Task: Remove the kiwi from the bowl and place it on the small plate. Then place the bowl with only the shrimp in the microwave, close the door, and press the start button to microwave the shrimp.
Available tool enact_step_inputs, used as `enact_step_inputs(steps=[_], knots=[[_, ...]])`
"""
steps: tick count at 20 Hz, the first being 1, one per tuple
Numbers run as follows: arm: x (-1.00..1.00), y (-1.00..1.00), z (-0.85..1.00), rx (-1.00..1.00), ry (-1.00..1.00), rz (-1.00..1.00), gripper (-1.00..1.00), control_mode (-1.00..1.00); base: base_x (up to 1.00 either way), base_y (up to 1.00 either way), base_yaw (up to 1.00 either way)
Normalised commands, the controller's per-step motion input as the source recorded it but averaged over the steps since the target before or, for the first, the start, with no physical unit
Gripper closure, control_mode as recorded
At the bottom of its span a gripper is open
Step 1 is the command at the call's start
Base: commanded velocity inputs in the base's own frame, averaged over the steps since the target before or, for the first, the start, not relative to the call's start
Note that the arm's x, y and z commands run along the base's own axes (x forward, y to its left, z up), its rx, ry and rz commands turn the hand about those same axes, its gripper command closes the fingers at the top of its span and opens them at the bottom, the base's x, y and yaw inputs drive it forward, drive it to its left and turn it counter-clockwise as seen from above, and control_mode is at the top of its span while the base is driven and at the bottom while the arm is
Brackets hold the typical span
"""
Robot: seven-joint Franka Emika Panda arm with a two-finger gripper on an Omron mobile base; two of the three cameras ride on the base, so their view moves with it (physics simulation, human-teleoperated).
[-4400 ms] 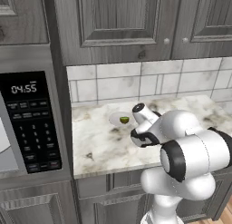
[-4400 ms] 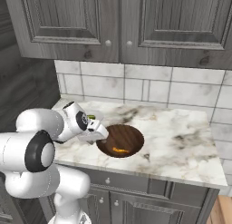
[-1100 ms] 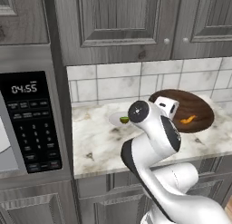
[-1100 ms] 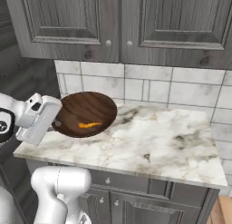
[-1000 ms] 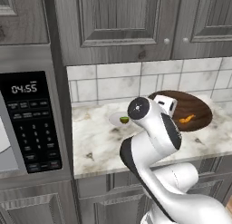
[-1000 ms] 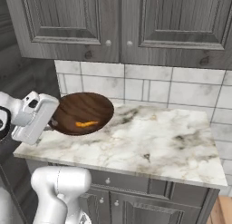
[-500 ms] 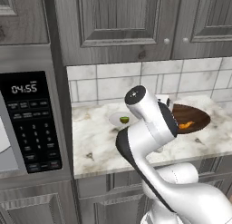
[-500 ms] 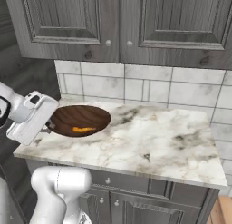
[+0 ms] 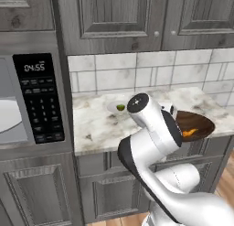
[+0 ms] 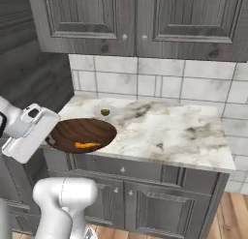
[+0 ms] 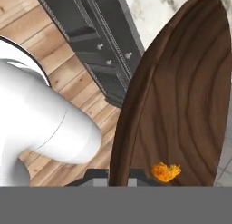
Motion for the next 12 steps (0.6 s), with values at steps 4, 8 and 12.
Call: enact_step_inputs(steps=[4, 8, 12], knots=[[0.00, 0.00, 0.00, 0.00, 0.00, 0.00, 1.00, 1.00, -1.00, 0.55, 0.00], [0.00, 0.00, 0.00, 0.00, 0.00, 0.00, 1.00, 1.00, -0.97, 0.92, 0.00], [0.00, 0.00, 0.00, 0.00, 0.00, 0.00, 1.00, 1.00, -0.57, 1.00, -0.01]])
